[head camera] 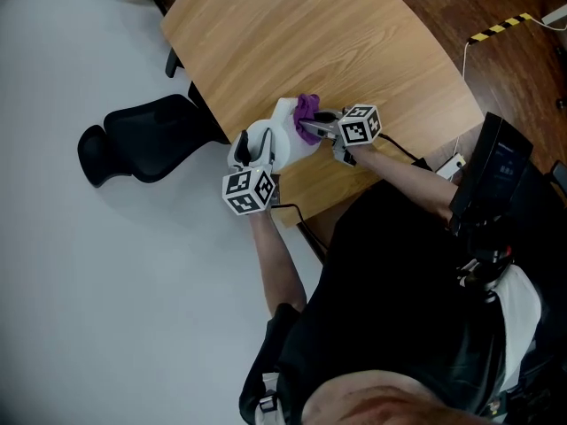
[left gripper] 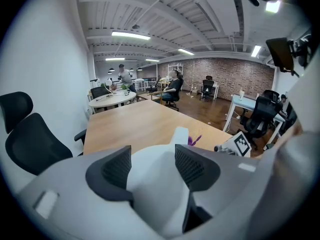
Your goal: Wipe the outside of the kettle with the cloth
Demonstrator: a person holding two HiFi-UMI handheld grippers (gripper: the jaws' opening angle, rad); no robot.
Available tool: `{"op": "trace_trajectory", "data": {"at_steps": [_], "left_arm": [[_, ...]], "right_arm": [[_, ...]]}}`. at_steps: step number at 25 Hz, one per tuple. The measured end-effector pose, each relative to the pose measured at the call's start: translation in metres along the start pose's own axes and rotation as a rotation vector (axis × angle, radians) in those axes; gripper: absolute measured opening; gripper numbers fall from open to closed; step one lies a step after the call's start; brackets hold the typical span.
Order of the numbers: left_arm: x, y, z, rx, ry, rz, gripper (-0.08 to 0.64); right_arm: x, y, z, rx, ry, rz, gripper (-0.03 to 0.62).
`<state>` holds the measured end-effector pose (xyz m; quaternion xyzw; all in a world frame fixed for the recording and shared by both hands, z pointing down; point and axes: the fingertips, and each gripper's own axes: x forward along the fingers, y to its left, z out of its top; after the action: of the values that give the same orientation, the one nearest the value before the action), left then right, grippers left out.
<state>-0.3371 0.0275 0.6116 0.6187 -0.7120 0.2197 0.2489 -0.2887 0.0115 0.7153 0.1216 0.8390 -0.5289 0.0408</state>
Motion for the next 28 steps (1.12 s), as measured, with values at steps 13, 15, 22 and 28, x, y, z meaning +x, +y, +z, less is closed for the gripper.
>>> {"op": "trace_trajectory", "data": {"at_steps": [13,15,22,28], "left_arm": [[-0.004,0.002,-0.002,0.008,-0.008,-0.004,0.170],[-0.003,0.003,0.003,0.017,-0.009,-0.002,0.170],[-0.028,-0.004,0.004,0.017,0.034,-0.010,0.169],[-0.027,-0.010,0.023,0.024,0.010,-0.002,0.166]], "right_arm": [[-0.016,-0.036,-0.002,0.269,0.065,-0.167,0.057],[-0.016,0.025,0.054,0.100,-0.068,-0.013,0.057],[0.006,0.137,0.077,-0.232,-0.085,0.170,0.055],[-0.011,0.047,0.047,-0.083,-0.078,0.067,0.054]]}}
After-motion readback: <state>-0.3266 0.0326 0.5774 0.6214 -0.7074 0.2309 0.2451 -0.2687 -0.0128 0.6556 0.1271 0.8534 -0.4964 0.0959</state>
